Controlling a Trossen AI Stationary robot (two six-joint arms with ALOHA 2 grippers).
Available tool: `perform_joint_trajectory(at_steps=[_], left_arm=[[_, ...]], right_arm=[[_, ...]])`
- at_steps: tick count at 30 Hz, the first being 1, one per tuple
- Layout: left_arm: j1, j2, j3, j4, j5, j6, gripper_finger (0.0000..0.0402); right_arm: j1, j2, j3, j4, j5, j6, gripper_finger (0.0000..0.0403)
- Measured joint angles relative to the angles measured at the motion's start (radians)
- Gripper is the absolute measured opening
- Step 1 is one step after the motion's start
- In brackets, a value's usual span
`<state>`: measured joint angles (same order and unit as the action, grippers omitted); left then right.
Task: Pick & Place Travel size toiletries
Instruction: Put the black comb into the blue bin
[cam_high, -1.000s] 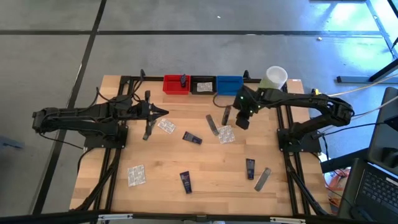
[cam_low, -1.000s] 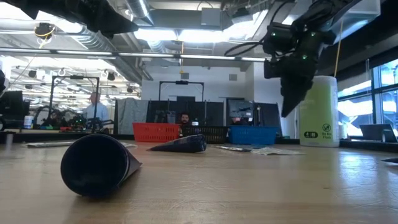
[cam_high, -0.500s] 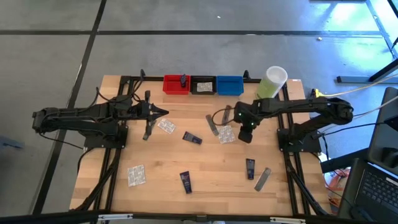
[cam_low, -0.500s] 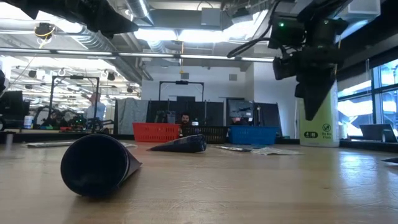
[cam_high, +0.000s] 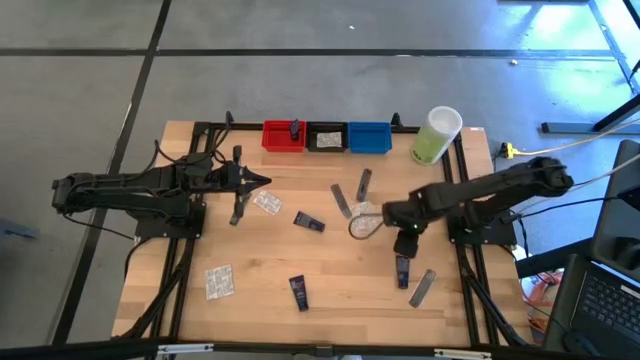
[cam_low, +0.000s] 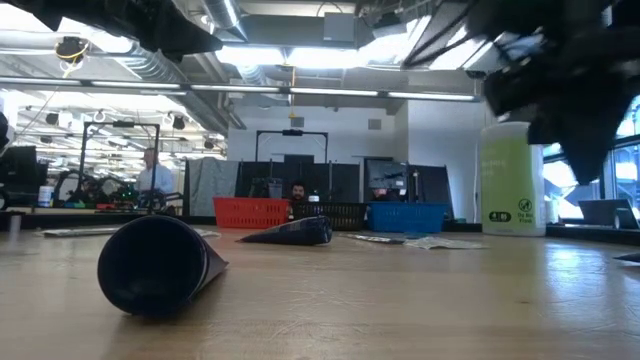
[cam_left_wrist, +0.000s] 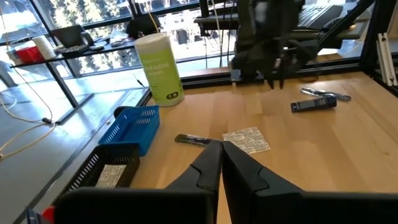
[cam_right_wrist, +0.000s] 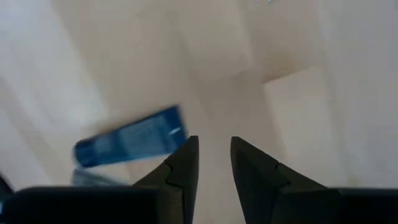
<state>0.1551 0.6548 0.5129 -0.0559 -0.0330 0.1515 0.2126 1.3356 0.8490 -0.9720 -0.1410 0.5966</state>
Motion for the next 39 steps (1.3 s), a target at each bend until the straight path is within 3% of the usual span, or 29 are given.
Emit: perform_joint_trajectory(at_steps=[7,17,27,39], left_arm=[[0.0,0.0,0.0,0.0,0.0,-0.008,0.0009],[0.0,0.0,0.0,0.0,0.0,-0.008,0.001],[0.0,0.0,0.0,0.017,0.0,-0.008,0.0013],[0.0,0.0,0.0,0.032,0.0,-0.008,0.0009]], right_arm=[[0.258,-0.056,0.0,-0.008,0.061,0.248,0.0077],[0.545,-0.033,0.0,-0.012,0.074,0.316,0.0113],[0.641,0.072,0.0,-0.015,0.057,0.256,0.0193],[0.66,0.243,-0.001,0.028,-0.006,0.229,0.0255]])
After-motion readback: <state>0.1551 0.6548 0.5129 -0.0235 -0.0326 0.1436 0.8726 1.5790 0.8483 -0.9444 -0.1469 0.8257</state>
